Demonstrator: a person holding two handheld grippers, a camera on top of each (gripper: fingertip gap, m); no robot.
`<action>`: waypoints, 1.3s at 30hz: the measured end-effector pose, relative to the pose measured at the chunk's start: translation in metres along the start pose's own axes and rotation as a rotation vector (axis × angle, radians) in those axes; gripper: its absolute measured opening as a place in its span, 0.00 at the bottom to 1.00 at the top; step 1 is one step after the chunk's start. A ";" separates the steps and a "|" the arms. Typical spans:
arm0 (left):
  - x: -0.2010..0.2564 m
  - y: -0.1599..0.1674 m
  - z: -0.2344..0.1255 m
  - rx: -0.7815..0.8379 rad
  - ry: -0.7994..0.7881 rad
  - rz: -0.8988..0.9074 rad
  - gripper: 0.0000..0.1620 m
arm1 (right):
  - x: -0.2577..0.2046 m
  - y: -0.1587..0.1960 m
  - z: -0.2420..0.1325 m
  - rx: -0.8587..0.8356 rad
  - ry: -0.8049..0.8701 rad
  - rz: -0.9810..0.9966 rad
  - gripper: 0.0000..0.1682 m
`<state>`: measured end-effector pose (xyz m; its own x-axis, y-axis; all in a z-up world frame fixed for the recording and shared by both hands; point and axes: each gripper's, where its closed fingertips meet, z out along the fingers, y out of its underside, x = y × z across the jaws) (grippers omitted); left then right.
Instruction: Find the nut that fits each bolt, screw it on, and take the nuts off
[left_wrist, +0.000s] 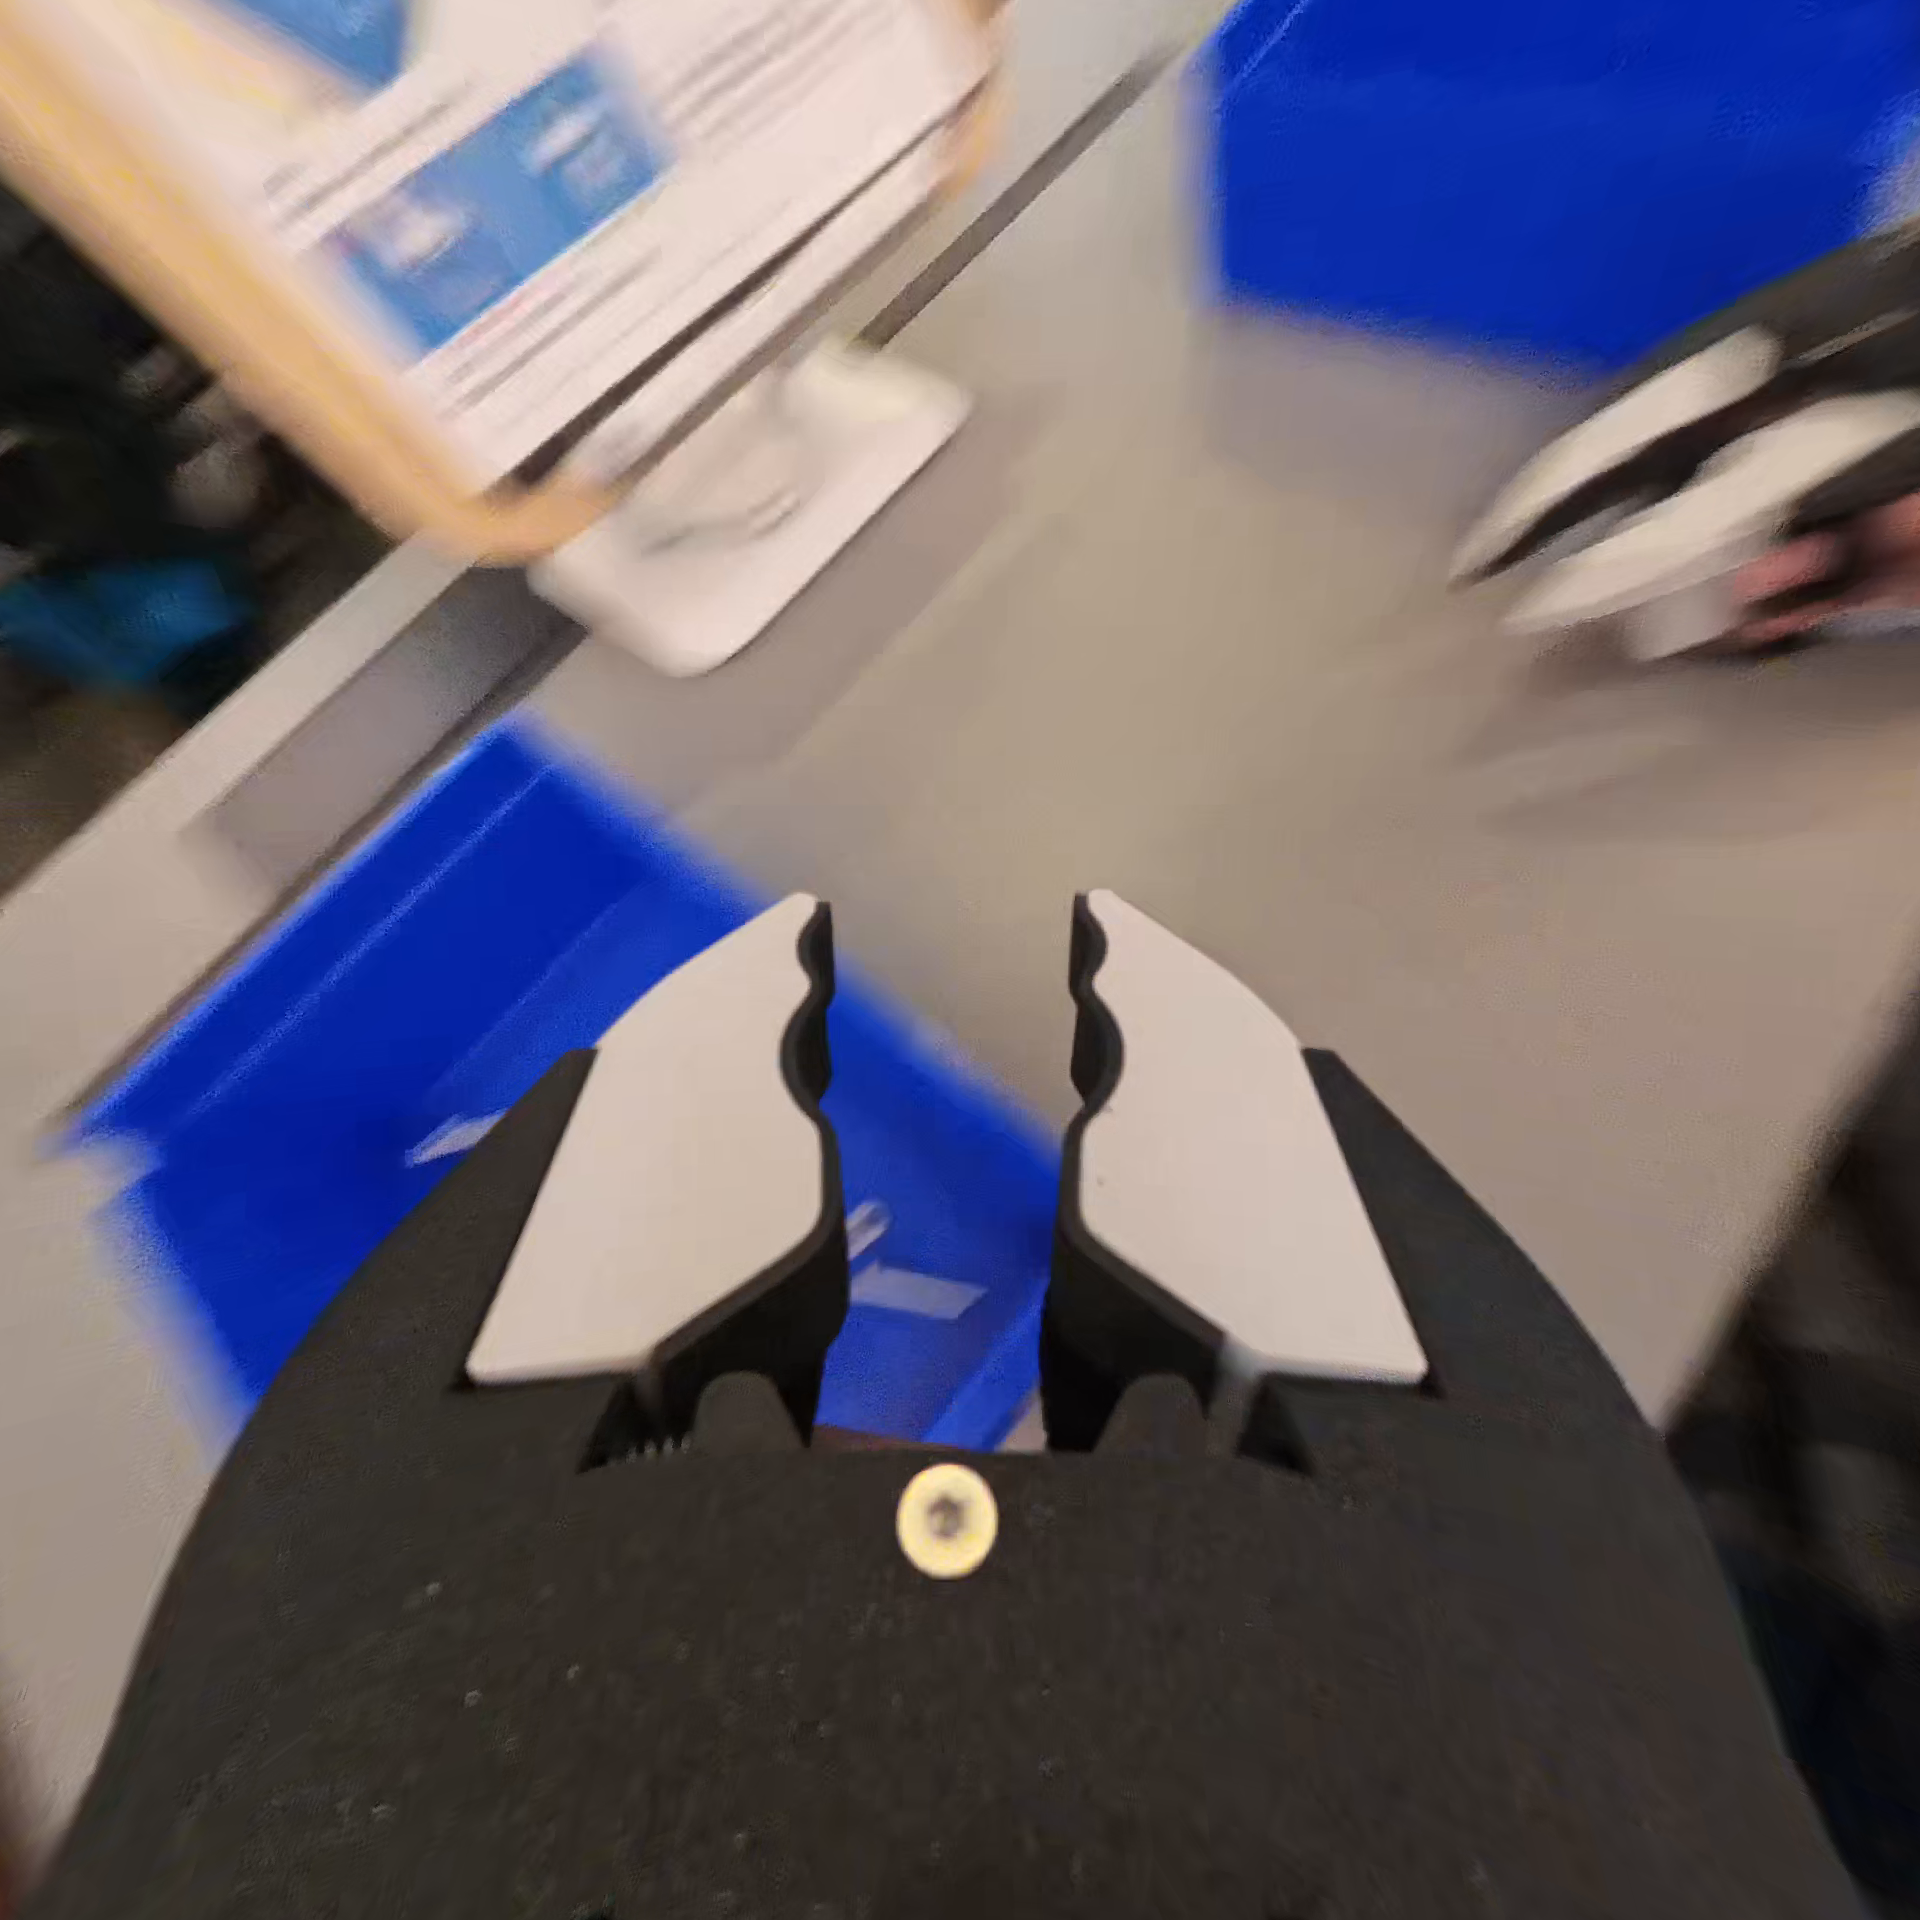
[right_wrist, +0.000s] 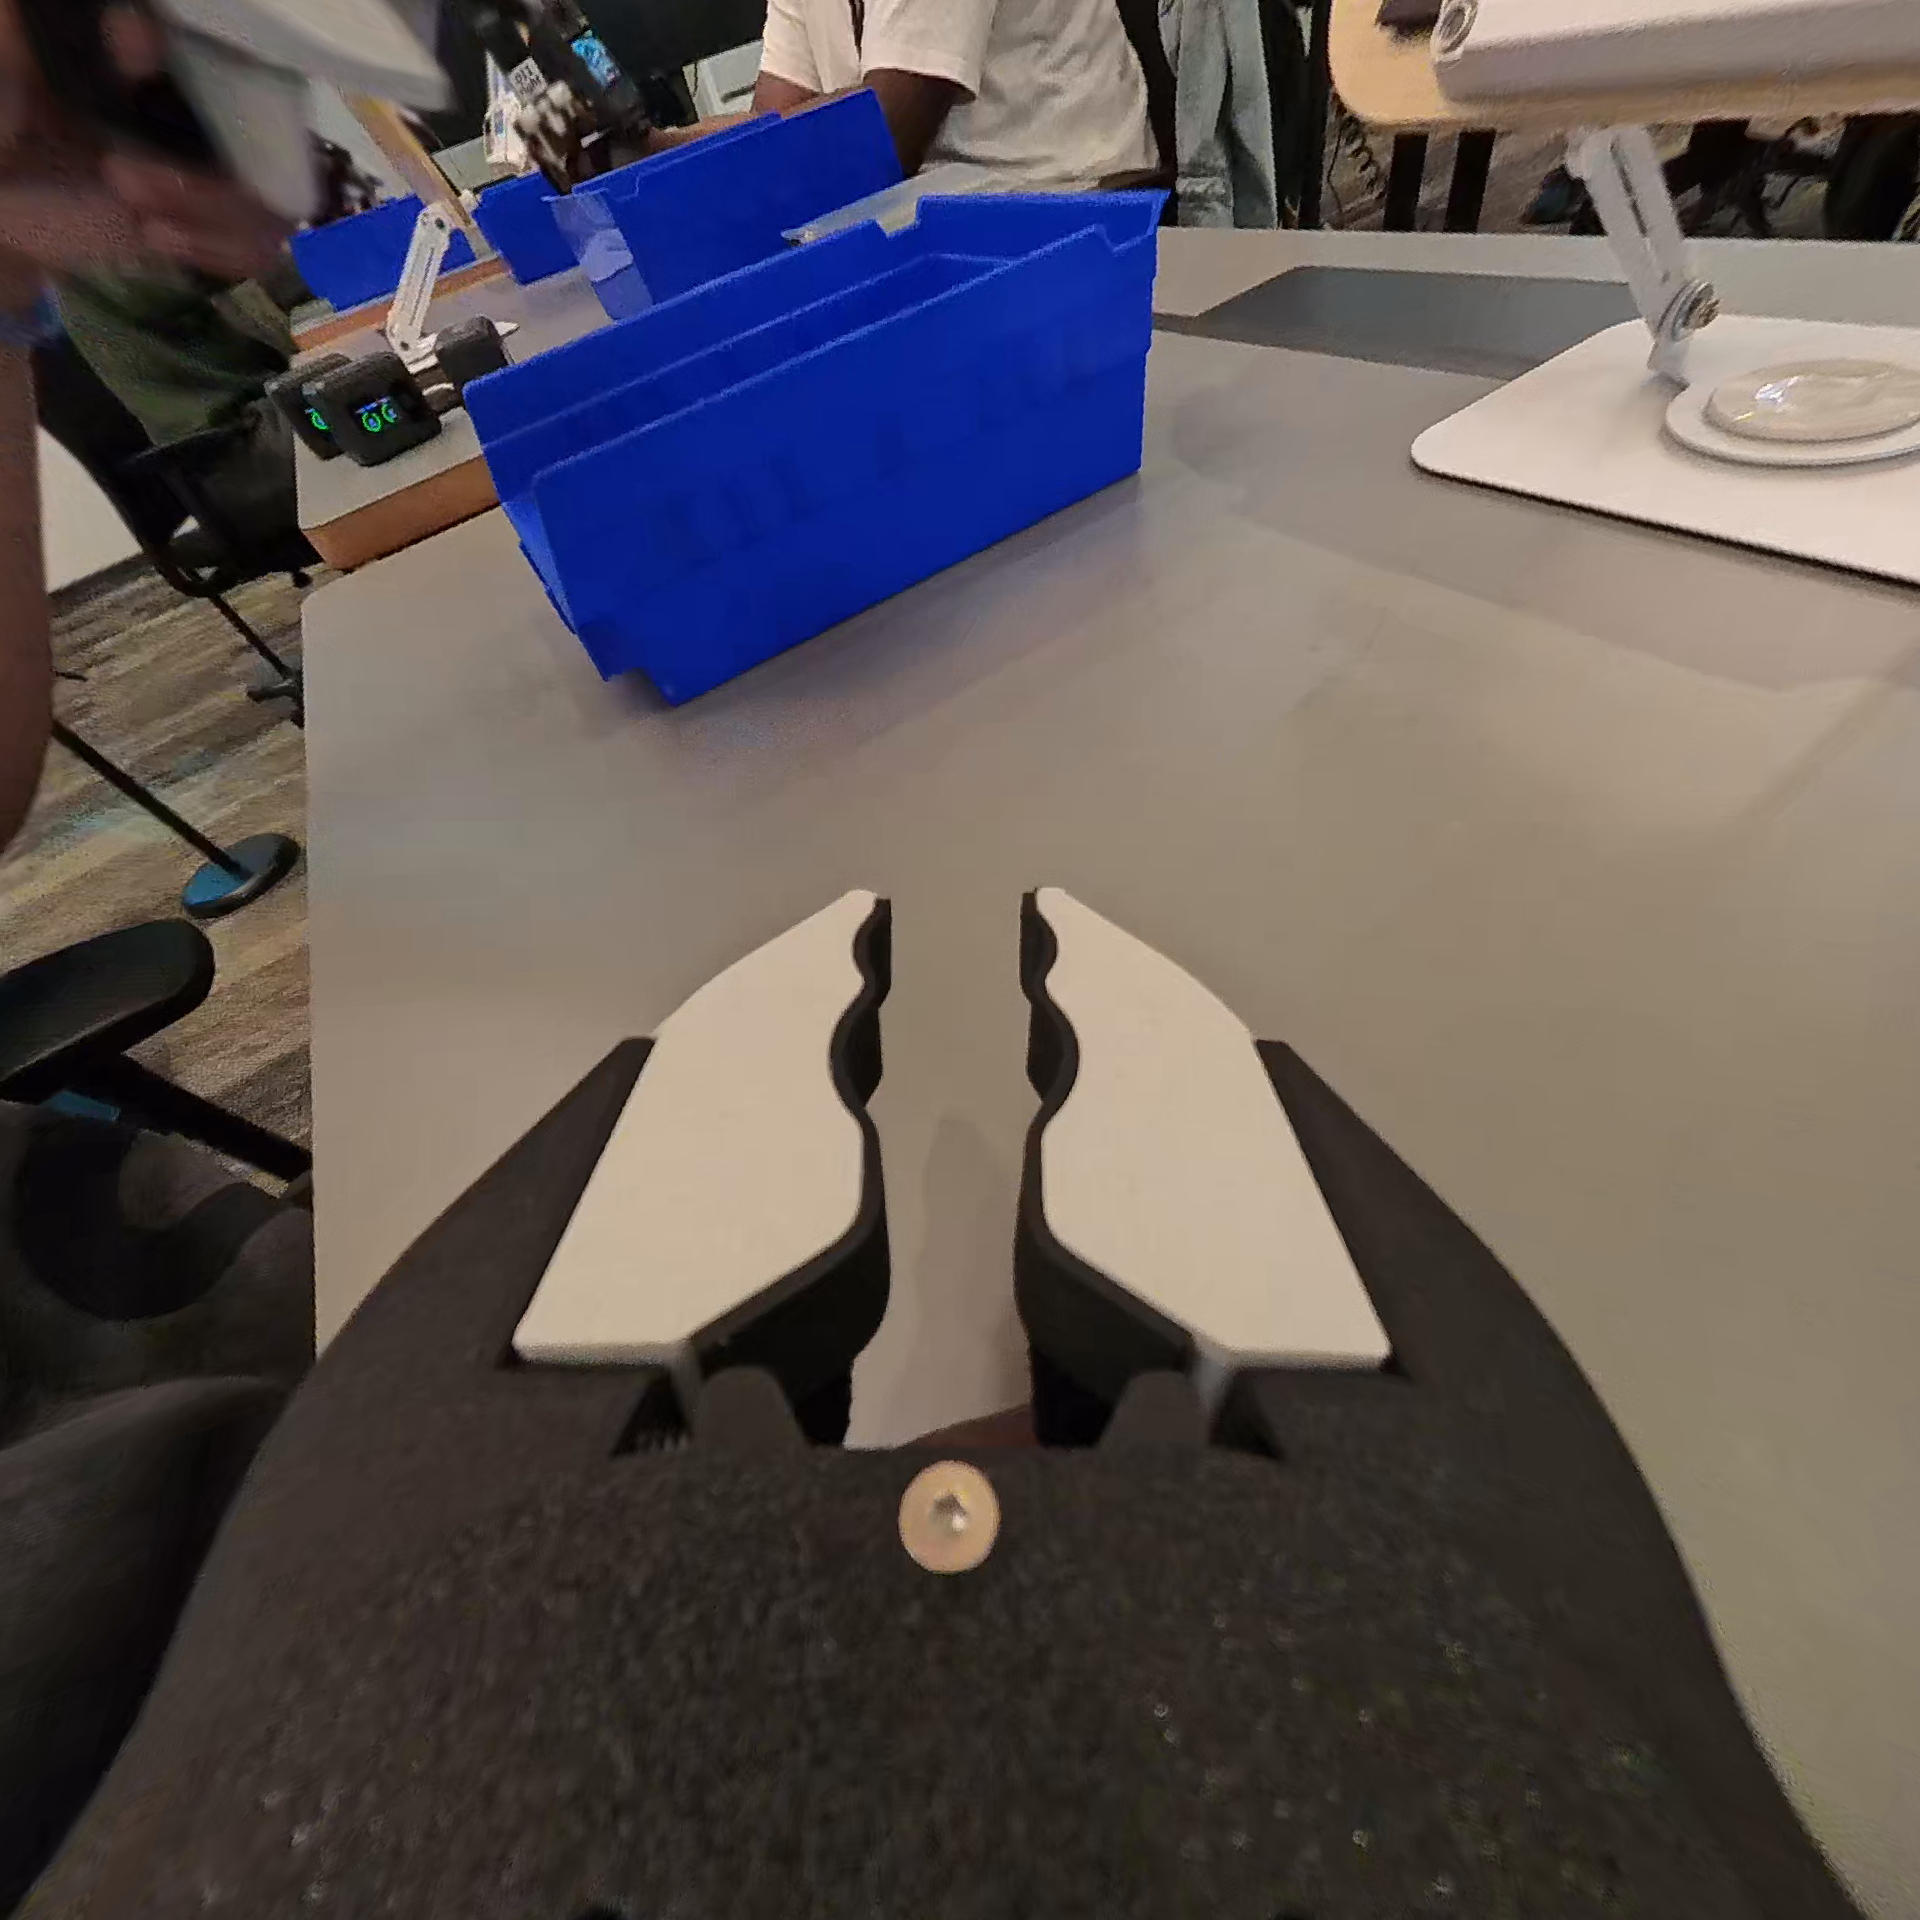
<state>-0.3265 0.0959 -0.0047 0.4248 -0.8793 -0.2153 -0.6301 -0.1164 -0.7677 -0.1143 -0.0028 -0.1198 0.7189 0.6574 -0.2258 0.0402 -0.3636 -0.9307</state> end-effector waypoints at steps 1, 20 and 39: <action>-0.031 0.020 0.000 -0.126 -0.098 0.017 0.27 | 0.000 0.002 0.002 -0.015 -0.007 0.003 0.14; -0.113 0.168 0.105 -0.755 0.077 0.104 0.20 | -0.005 0.004 0.005 -0.045 -0.007 -0.052 0.11; -0.059 0.072 0.088 -0.311 0.271 -0.019 0.06 | -0.007 -0.003 0.001 -0.004 -0.077 0.031 0.10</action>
<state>-0.3398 0.1804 -0.1008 0.2781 -0.9606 -0.0042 -0.8078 -0.2315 -0.5422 -0.1204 -0.0060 -0.1157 0.6642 0.6948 -0.2759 0.0218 -0.3868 -0.9219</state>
